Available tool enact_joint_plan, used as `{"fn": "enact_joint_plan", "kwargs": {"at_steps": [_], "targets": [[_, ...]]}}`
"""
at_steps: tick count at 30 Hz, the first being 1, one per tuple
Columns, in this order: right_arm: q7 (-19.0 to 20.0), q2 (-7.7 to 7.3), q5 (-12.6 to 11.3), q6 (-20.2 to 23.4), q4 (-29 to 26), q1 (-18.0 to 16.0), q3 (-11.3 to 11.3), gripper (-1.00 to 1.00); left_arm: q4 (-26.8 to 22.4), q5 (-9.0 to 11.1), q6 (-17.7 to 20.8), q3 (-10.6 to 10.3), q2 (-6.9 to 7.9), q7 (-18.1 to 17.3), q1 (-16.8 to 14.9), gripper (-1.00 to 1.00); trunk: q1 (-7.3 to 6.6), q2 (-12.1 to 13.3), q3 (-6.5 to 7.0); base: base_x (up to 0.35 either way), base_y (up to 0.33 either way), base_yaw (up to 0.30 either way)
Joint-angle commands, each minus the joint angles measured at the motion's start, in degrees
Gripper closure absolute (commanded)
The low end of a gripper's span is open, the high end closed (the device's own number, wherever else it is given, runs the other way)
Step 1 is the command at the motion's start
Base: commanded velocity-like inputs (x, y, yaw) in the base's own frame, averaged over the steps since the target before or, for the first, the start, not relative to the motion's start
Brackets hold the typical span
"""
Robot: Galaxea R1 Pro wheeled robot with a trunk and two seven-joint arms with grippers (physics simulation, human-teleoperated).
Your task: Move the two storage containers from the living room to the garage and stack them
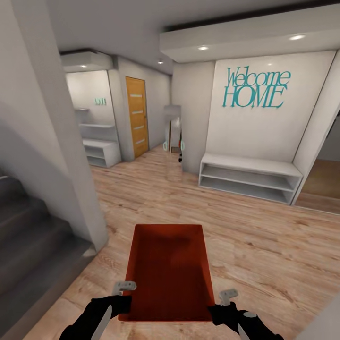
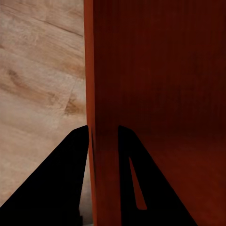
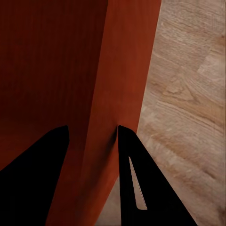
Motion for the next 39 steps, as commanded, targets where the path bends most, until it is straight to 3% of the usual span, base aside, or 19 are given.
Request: {"fn": "enact_joint_plan", "kwargs": {"at_steps": [1, 39], "targets": [[0.9, 0.01, -1.5, 0.4, -0.3, 0.0, 0.7, 1.00, -0.1, 0.3, 0.3, 4.4, -0.03, 2.6, -0.1, 1.00, 0.07, -0.1, -0.13, 0.325, 0.000, 0.000], [0.8, 0.05, -1.5, 0.4, -0.2, 0.0, 0.7, 1.00, -0.1, 0.4, 0.4, 4.4, -0.03, 2.6, -0.1, 1.00, 0.07, -0.1, -0.13, 0.325, 0.000, 0.000]]}}
